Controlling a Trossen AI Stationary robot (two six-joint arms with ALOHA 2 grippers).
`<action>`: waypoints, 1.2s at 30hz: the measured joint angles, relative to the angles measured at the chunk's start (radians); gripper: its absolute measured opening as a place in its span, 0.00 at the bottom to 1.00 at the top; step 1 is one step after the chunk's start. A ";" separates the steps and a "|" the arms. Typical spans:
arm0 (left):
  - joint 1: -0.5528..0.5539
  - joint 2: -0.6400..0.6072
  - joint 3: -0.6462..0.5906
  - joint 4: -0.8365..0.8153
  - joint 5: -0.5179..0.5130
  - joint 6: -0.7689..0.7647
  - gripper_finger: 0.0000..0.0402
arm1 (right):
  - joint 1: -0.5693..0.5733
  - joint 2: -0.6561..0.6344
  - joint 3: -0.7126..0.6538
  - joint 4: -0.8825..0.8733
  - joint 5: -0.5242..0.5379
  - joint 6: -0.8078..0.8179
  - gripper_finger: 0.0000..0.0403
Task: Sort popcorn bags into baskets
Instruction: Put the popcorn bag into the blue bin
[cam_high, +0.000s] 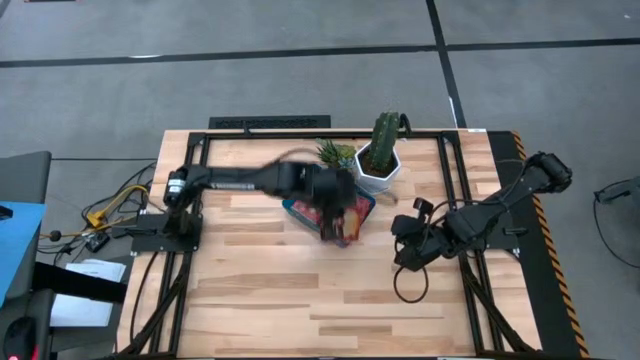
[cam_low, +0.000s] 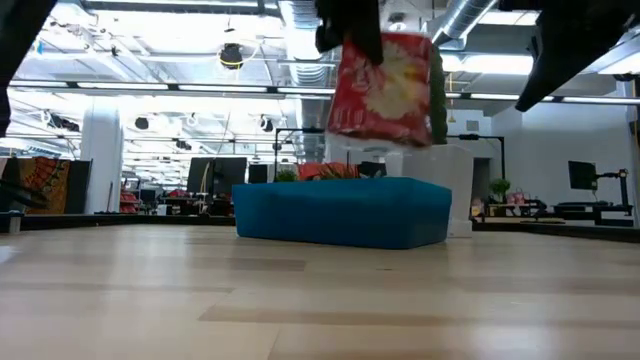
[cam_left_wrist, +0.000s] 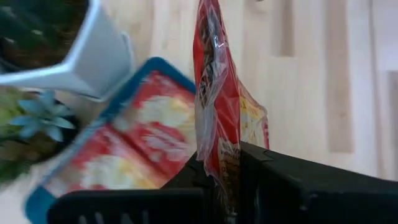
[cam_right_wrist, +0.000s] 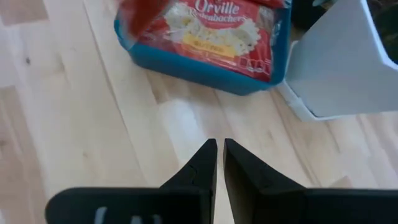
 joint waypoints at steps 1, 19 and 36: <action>0.029 0.000 0.000 0.000 0.026 0.035 0.02 | 0.000 0.000 0.000 -0.005 0.000 -0.009 0.13; 0.204 0.129 0.001 -0.026 0.383 0.450 0.05 | -0.021 0.002 -0.009 -0.016 0.019 0.006 0.13; 0.207 0.163 0.021 -0.020 0.411 0.505 0.43 | -0.080 0.001 -0.008 -0.025 0.025 0.015 0.13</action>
